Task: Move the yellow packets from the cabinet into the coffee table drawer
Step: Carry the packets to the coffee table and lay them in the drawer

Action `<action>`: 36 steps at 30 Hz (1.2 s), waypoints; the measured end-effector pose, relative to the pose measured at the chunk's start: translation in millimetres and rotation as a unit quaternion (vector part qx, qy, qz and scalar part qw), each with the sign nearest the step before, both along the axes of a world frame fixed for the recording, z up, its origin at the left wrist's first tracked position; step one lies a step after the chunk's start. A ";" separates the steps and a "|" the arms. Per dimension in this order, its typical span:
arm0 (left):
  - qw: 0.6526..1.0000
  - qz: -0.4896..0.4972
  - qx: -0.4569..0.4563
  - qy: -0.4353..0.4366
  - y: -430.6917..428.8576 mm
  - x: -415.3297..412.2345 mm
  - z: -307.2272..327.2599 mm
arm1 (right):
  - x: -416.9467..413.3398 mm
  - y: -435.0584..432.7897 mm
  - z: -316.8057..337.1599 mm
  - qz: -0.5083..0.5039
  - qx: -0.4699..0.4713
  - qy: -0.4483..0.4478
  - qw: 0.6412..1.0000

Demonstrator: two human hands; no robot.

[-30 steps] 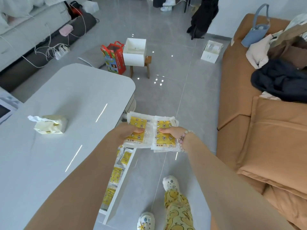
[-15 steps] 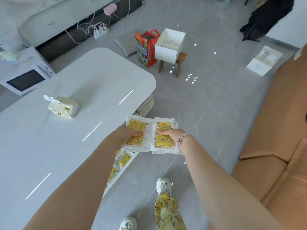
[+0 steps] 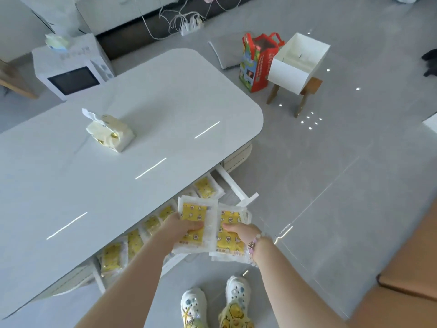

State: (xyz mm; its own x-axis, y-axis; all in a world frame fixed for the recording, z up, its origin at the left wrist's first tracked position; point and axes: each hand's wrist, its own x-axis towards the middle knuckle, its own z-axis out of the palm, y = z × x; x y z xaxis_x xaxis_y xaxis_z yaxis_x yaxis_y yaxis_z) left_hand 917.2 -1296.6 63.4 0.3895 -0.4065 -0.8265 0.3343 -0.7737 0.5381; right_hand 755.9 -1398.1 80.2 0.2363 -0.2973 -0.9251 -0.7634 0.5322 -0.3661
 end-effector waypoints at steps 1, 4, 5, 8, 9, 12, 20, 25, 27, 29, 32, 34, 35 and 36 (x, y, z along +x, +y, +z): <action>1.000 0.008 0.003 0.002 1.7 4.9 -13.8 | 4.4 -0.9 -12.1 -0.006 0.003 0.002 1.000; 0.999 0.033 0.002 0.013 6.1 19.2 -53.8 | 19.6 -8.0 -50.7 -0.017 0.004 0.013 1.000; 0.999 0.043 0.003 0.014 8.4 23.0 -67.9 | 25.6 -9.9 -65.1 -0.019 0.005 0.017 1.000; 0.998 0.062 0.011 0.019 17.9 30.7 -112.6 | 45.7 -9.5 -108.2 -0.014 0.005 0.013 1.000; 0.998 0.063 0.010 0.020 19.3 33.8 -126.6 | 52.5 -10.2 -123.4 -0.016 -0.002 0.009 1.000; 0.997 0.071 0.002 0.018 21.0 48.0 -161.0 | 75.4 -18.1 -155.0 0.003 -0.026 0.006 1.000; 0.997 0.069 -0.018 0.010 26.5 88.5 -228.5 | 103.4 -59.0 -216.2 0.048 -0.088 -0.040 0.994; 0.998 0.010 -0.058 0.002 22.4 111.2 -252.6 | 111.0 -88.2 -248.6 0.085 -0.114 -0.066 0.988; 0.998 -0.031 -0.060 0.001 20.0 120.3 -265.5 | 116.6 -97.7 -260.0 0.114 -0.140 -0.062 0.982; 0.993 -0.093 -0.071 0.016 13.8 124.2 -275.2 | 122.9 -108.3 -266.7 0.171 -0.154 -0.043 0.972; 0.984 -0.152 -0.094 0.011 4.0 133.3 -285.7 | 143.7 -119.3 -275.5 0.263 -0.153 -0.058 0.951; 0.978 -0.182 -0.104 0.000 -1.7 140.0 -290.3 | 156.8 -121.7 -282.2 0.301 -0.148 -0.069 0.940; 0.977 -0.186 -0.106 -0.006 -2.5 144.6 -296.2 | 164.6 -122.5 -291.7 0.329 -0.159 -0.067 0.928; 0.976 -0.190 -0.108 -0.012 -5.0 147.2 -293.6 | 170.9 -124.9 -291.0 0.350 -0.177 -0.061 0.918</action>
